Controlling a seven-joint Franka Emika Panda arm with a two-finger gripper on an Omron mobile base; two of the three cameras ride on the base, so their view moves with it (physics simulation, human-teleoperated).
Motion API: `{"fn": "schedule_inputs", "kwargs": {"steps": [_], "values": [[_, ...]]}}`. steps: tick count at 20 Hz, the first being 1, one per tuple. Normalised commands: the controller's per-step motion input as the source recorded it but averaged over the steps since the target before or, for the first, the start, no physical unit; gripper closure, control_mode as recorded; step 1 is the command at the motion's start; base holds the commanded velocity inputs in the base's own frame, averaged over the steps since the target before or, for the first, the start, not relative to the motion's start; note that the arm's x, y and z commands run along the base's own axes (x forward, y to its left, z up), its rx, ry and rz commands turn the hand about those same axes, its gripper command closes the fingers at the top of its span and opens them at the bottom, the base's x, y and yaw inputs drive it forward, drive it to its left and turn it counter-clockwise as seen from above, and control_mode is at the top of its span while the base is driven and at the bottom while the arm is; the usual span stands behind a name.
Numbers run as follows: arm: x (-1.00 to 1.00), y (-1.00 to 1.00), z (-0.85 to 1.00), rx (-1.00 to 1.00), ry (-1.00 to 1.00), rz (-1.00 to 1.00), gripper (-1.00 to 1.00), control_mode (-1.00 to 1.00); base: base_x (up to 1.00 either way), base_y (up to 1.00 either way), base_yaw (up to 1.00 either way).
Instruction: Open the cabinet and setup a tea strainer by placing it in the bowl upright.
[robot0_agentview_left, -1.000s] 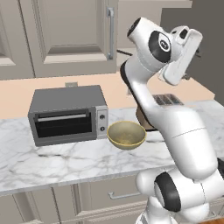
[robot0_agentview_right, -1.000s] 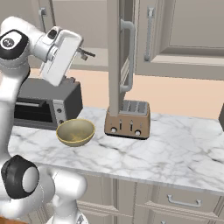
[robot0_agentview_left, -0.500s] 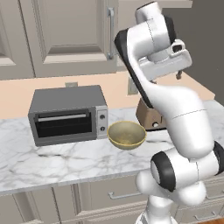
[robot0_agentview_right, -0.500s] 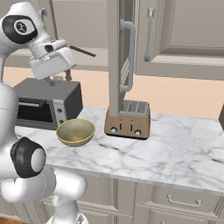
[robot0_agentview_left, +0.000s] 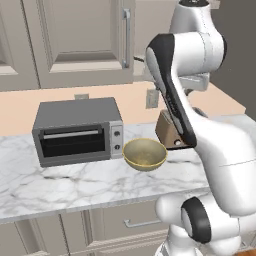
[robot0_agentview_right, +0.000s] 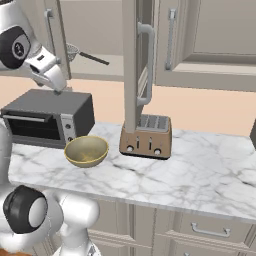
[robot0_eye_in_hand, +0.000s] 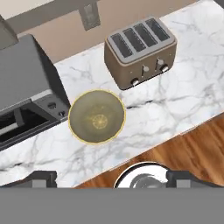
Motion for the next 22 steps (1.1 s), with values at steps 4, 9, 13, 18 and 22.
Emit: {"fn": "schedule_inputs", "kwargs": {"steps": [4, 9, 13, 18, 22], "values": [[-0.15, 0.13, 0.1, -0.12, -0.81, 0.22, -1.0, -1.0, 0.0, 0.0, 0.0], [0.11, 0.05, -0.03, -0.02, -0.24, 0.09, -1.0, -1.0, 0.0, 0.0, 0.0], [0.45, 0.27, 0.01, -0.01, 0.0, 0.0, -1.0, -1.0, 0.0, 0.0, 0.0], [0.38, 0.28, 0.22, -0.09, 0.0, 0.1, -1.0, -1.0, 0.0, 0.0, 0.0], [0.33, 0.04, 0.36, -0.08, -0.13, 0.12, -1.0, -1.0, 0.0, 0.0, 0.0]]}}
